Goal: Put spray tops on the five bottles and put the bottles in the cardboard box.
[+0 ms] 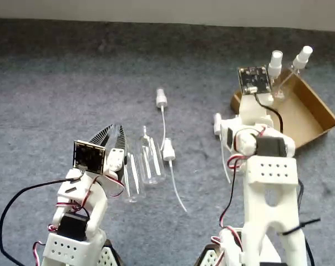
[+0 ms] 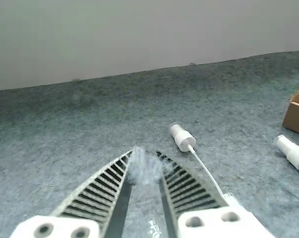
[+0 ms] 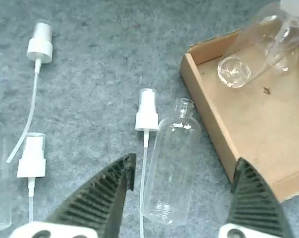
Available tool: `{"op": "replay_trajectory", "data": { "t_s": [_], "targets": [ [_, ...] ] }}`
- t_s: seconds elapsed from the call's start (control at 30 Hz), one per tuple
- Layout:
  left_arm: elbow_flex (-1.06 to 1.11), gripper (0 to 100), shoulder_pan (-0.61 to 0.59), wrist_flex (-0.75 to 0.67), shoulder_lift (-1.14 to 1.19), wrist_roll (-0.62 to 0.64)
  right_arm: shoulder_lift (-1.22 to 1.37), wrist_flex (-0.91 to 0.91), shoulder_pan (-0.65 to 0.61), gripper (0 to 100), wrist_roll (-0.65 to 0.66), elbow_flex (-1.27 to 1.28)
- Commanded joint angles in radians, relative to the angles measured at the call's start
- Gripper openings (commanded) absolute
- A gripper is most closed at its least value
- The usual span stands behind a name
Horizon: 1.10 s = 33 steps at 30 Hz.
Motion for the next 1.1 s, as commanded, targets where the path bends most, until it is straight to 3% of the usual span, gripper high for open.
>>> {"op": "replay_trajectory", "data": {
  "t_s": [0.0,0.5,0.9,1.07],
  "targets": [
    [-0.027,1,-0.016,-0.002,-0.018,-0.011,0.174,0.059,-0.013,27.4,-0.014,-0.183],
    [-0.025,1,-0.018,-0.002,-0.018,-0.011,0.756,0.216,-0.007,27.4,-0.015,-0.524],
    [-0.001,1,-0.010,-0.003,-0.018,-0.011,0.993,0.234,0.050,27.2,-0.015,-0.760],
    [0.001,1,-0.010,-0.003,-0.018,-0.011,0.998,0.234,0.045,16.8,-0.015,-0.766]
  ]
}}
